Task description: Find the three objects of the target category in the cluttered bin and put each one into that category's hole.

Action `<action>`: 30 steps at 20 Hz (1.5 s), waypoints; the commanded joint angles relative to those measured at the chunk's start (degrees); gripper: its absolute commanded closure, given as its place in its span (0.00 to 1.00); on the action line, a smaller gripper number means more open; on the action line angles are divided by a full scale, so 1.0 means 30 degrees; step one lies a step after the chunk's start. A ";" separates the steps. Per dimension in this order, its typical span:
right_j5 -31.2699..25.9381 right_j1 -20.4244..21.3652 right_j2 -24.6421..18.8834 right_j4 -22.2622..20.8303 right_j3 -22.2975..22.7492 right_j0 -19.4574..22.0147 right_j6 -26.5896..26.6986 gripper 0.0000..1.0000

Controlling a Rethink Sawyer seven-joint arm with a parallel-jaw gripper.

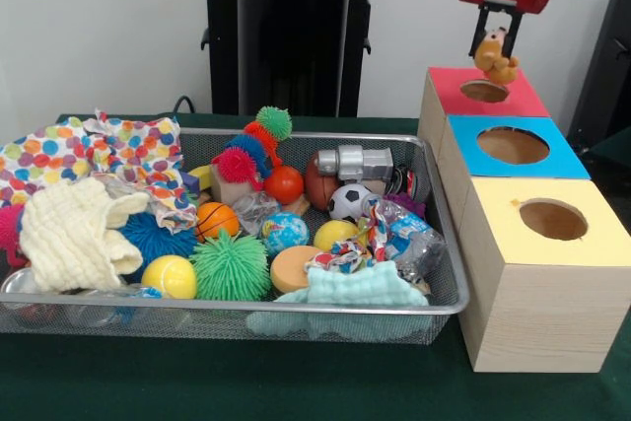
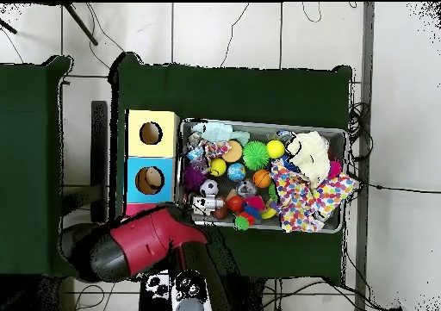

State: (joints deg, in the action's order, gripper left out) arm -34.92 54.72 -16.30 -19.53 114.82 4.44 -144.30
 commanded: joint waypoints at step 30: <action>0.1466 -0.2112 0.0742 -0.0834 -0.1693 0.0286 -0.0348 0.00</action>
State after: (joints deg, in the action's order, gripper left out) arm -32.14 49.38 -15.35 -20.42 114.71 4.32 -144.30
